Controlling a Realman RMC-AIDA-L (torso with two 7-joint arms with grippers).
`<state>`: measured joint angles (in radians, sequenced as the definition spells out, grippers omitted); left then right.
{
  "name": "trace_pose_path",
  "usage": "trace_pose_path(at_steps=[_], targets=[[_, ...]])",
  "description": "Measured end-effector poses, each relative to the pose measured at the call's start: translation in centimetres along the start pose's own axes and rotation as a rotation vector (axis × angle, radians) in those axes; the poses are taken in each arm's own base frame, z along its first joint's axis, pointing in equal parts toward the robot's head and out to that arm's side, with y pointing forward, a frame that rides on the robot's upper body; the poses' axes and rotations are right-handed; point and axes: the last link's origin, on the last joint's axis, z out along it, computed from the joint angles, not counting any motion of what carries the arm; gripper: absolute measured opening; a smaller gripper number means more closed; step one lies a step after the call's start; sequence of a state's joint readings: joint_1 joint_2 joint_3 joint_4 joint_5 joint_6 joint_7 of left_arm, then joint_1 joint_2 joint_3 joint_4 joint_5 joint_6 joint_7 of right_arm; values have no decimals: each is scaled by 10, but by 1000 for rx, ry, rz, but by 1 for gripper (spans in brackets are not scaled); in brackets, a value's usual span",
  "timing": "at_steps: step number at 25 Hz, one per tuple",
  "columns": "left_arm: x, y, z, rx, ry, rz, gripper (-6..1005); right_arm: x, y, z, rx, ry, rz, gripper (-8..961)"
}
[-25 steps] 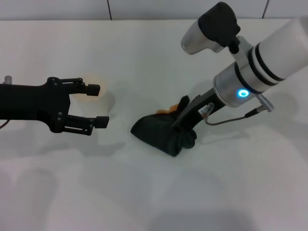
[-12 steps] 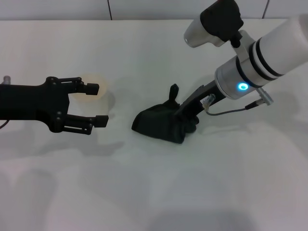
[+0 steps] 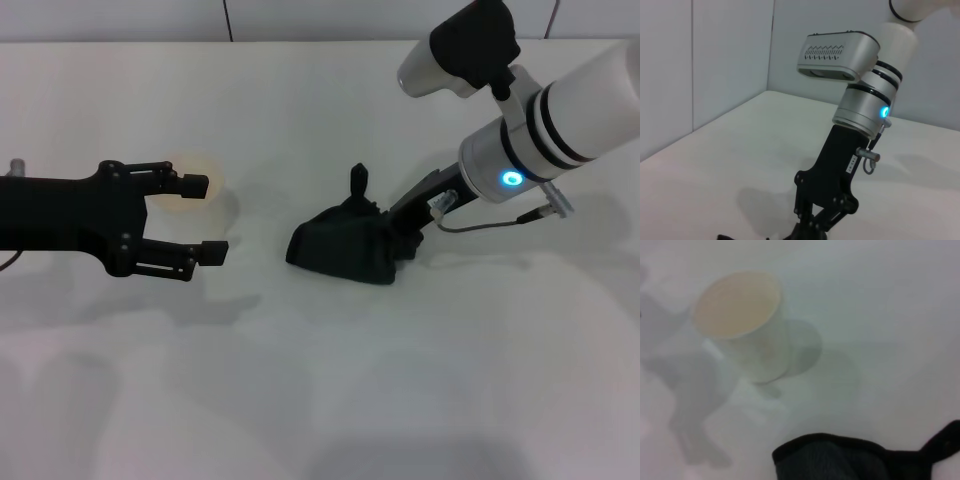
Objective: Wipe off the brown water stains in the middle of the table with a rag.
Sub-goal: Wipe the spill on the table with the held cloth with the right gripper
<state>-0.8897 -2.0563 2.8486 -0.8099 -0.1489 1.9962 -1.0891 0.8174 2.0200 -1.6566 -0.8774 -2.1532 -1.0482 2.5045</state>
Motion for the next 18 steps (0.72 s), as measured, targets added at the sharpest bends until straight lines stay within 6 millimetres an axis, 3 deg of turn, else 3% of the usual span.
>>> trace_pose_path(at_steps=[18], targets=[[-1, 0, -1, 5, 2, -3, 891, -3, -15, -7, 43, -67, 46, 57]])
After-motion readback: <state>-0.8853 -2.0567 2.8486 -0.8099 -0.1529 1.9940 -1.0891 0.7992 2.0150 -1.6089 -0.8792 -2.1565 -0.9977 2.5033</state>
